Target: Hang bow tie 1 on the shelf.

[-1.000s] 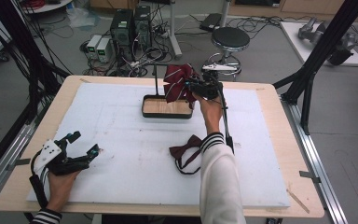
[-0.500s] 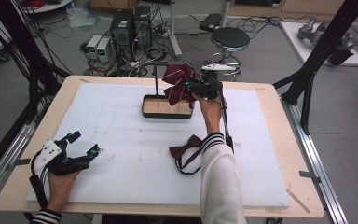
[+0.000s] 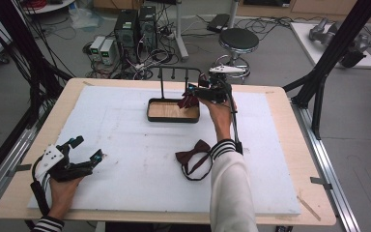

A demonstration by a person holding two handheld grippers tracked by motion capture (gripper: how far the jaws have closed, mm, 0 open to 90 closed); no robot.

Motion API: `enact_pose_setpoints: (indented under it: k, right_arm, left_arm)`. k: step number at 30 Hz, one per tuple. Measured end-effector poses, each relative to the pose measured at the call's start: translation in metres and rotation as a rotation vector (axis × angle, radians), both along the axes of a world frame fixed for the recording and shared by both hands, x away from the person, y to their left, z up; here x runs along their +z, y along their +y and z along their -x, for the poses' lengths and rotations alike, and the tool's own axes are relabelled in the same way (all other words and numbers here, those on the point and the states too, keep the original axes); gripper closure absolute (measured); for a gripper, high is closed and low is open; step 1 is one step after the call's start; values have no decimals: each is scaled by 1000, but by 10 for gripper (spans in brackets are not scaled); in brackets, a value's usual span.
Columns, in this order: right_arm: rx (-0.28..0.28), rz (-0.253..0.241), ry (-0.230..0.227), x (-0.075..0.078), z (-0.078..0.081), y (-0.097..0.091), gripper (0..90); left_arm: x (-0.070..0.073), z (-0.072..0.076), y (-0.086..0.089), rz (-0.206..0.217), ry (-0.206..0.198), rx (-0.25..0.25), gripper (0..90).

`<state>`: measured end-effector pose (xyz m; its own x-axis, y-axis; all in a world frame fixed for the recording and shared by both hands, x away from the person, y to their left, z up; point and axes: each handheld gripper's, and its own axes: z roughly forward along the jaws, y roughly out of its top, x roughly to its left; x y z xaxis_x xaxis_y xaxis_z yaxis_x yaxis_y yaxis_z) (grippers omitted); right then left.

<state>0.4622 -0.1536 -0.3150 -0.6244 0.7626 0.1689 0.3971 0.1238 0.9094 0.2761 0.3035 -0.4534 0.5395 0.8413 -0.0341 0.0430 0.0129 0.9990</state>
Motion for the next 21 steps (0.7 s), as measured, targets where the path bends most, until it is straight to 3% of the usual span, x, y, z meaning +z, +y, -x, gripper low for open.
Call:
enact_pose_setpoints:
  k: [7,10,14,19,21]
  right_arm:
    - [70,-26,-34,10,9,-4,215]
    - [97,-35,-57,16,16,-6,182]
    - [107,-9,-90,28,29,-10,144]
    - [118,-6,-117,40,47,-25,123]
    - [100,-18,-169,41,56,-33,123]
  left_arm:
    - [0,0,0,-4,-8,-4,100]
    - [0,0,0,-5,-5,-9,101]
    - [0,0,0,5,-6,-10,100]
    - [0,0,1,3,-9,-10,100]
    - [0,0,1,4,-8,-10,101]
